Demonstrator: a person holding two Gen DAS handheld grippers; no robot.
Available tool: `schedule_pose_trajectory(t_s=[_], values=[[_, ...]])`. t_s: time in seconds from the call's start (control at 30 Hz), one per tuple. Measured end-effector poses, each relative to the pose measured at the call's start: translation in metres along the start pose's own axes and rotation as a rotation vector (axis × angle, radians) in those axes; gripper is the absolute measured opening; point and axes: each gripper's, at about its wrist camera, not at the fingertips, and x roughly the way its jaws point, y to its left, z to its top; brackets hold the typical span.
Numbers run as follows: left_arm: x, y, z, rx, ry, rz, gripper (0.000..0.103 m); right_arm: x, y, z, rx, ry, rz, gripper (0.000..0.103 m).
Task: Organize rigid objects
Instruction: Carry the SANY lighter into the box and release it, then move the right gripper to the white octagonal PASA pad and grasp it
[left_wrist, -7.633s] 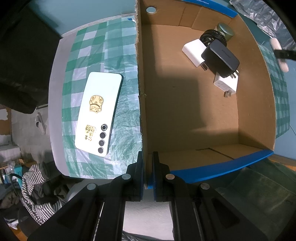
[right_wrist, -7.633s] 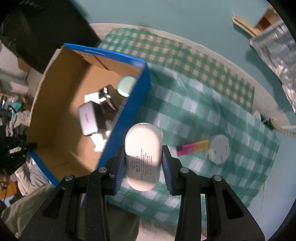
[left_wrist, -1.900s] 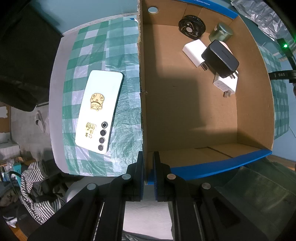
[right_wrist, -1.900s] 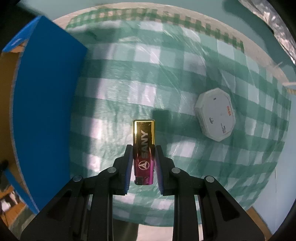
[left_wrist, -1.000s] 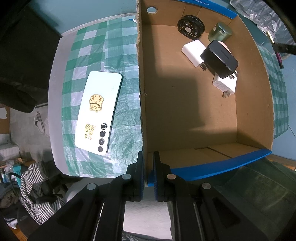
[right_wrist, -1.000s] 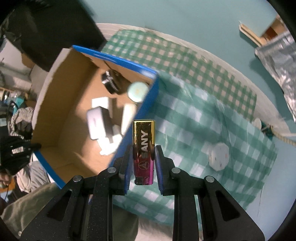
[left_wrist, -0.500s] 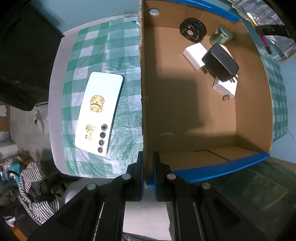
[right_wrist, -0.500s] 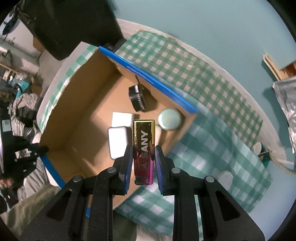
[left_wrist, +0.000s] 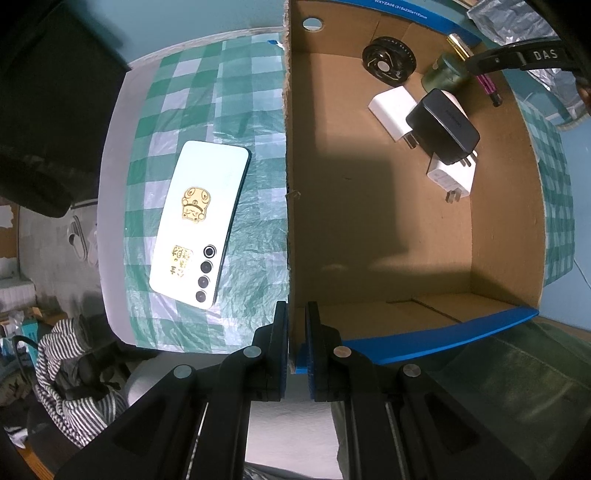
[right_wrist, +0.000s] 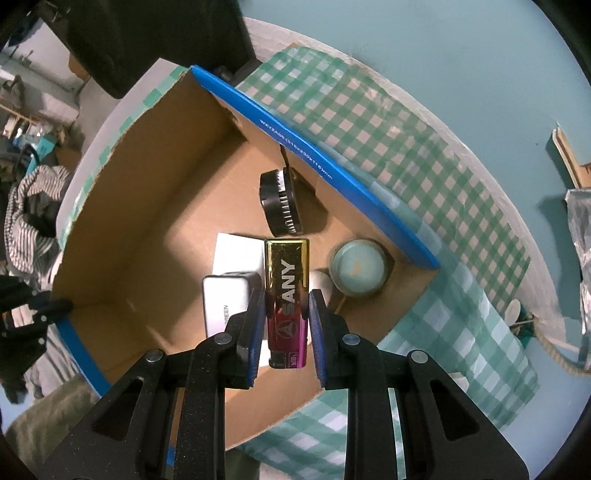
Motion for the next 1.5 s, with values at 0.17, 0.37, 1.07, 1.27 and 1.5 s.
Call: schedule_pose_trajectory(t_s=[0.17, 0.37, 1.07, 1.27, 1.5], values=[[-0.001, 0.000, 0.000, 0.001, -0.001, 0.004, 0.008, 0.004, 0.002, 0.002, -0.012, 0.012, -0.005, 0.023], [-0.002, 0.000, 0.001, 0.004, -0.003, 0.007, 0.008, 0.003, 0.001, 0.000, -0.020, 0.012, -0.013, 0.024], [-0.004, -0.004, 0.003, 0.010, -0.004, 0.013, 0.008, -0.047, -0.034, -0.037, 0.089, -0.072, -0.014, 0.049], [-0.004, -0.004, 0.003, 0.009, -0.004, 0.017, 0.008, -0.054, -0.057, -0.058, 0.135, -0.079, -0.039, 0.060], [-0.004, -0.004, 0.002, 0.006, -0.005, 0.022, 0.008, -0.049, -0.103, -0.089, 0.229, -0.053, -0.069, 0.062]])
